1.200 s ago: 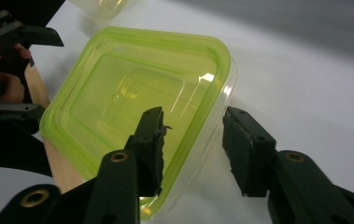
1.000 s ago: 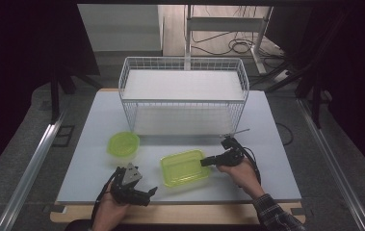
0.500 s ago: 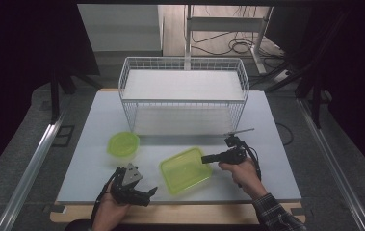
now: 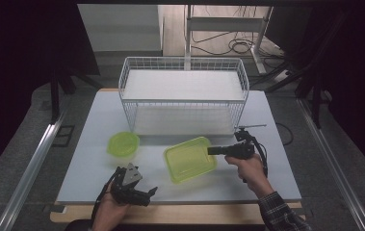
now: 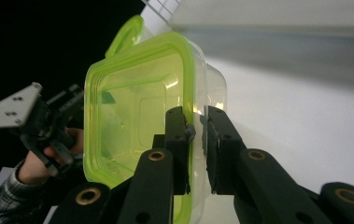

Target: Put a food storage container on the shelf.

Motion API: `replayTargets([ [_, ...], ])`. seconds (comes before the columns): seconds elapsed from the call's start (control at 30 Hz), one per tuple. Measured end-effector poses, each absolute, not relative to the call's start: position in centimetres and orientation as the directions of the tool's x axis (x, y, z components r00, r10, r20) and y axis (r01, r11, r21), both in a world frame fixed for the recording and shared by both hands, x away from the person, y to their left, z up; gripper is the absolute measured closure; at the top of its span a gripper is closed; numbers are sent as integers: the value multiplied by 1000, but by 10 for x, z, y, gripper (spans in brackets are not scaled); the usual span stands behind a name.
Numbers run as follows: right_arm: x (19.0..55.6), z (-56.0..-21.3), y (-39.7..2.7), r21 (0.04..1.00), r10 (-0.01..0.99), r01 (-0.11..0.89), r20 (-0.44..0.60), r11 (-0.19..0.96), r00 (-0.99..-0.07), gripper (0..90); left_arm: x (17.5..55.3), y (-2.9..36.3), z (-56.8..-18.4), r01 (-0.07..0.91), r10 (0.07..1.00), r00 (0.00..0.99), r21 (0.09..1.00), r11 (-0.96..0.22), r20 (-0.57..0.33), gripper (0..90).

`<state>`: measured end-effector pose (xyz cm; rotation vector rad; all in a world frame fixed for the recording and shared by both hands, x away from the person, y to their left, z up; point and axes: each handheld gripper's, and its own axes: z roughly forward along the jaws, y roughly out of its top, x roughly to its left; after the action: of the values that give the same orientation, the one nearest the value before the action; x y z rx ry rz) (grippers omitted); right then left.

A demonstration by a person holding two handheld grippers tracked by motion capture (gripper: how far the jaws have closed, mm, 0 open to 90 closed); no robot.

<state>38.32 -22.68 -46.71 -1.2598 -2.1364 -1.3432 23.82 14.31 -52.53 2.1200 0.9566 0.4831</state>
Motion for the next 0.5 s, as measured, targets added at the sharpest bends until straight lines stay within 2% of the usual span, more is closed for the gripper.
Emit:
replayTargets([
  [0.5,386,-426,-229,626,478,771,644,119,-597,799,238,142,-526,474,752,657,753,-456,42,31],
])
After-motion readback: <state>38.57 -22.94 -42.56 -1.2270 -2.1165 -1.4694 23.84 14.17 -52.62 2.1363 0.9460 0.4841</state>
